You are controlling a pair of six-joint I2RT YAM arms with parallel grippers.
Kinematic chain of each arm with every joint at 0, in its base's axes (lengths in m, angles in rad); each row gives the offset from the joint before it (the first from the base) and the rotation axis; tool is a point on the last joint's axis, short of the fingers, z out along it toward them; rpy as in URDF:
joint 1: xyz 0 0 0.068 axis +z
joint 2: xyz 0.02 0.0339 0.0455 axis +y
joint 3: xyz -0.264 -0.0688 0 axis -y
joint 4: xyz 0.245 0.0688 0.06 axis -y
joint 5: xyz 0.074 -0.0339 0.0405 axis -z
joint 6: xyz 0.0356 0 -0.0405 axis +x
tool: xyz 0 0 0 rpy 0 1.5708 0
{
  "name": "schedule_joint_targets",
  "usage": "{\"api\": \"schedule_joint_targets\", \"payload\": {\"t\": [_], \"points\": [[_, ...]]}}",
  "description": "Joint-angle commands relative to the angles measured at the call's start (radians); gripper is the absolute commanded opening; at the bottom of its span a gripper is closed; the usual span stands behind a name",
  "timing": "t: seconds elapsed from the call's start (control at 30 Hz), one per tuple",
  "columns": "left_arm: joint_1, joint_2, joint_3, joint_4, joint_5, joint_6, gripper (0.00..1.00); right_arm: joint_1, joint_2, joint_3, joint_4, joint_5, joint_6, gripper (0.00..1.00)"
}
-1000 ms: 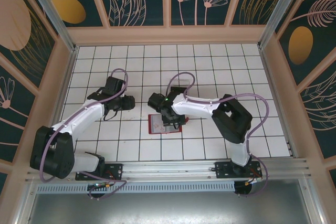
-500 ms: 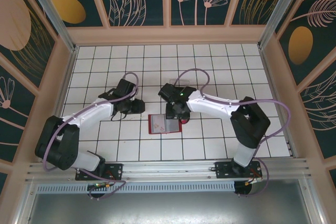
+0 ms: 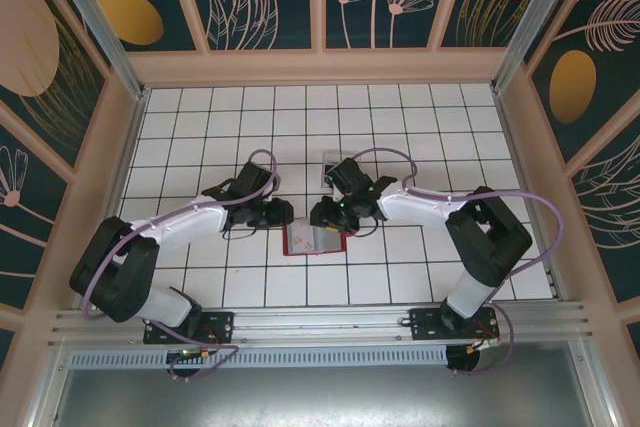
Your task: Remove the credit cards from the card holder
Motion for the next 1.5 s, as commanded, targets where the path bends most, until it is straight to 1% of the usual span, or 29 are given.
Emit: {"api": "schedule_joint_targets", "payload": {"t": [0.0, 0.23, 0.4, 0.73, 1.03, 1.1, 1.3, 1.37, 1.47], "points": [[-0.018, 0.019, -0.025, 0.024, 0.021, -0.040, 0.38, -0.010, -0.013, -0.014, 0.092, -0.079, 0.014, 0.41], [-0.036, 0.040, -0.043, 0.027, 0.018, -0.037, 0.37, -0.010, 0.024, -0.018, 0.126, -0.107, 0.018, 0.40], [-0.037, 0.059, -0.044, 0.012, -0.006, -0.028, 0.36, -0.008, 0.052, -0.021, 0.145, -0.120, 0.023, 0.40], [-0.036, 0.071, -0.047, 0.012, -0.011, -0.021, 0.36, 0.009, 0.113, 0.003, 0.151, -0.141, 0.016, 0.40], [-0.037, 0.074, -0.043, 0.012, -0.013, -0.016, 0.33, 0.022, 0.155, 0.030, 0.129, -0.129, 0.010, 0.40], [-0.036, 0.074, -0.042, 0.009, -0.014, -0.014, 0.33, 0.026, 0.150, 0.037, 0.112, -0.108, 0.007, 0.40], [-0.037, 0.080, -0.038, 0.001, -0.024, -0.010, 0.32, 0.030, 0.127, 0.070, -0.002, 0.004, -0.016, 0.40], [-0.036, 0.082, -0.036, -0.001, -0.025, -0.010, 0.32, 0.030, 0.116, 0.071, 0.001, 0.000, -0.016, 0.40], [-0.036, 0.082, -0.034, -0.004, -0.026, -0.007, 0.32, 0.030, 0.104, 0.062, 0.049, -0.047, -0.005, 0.40]]}}
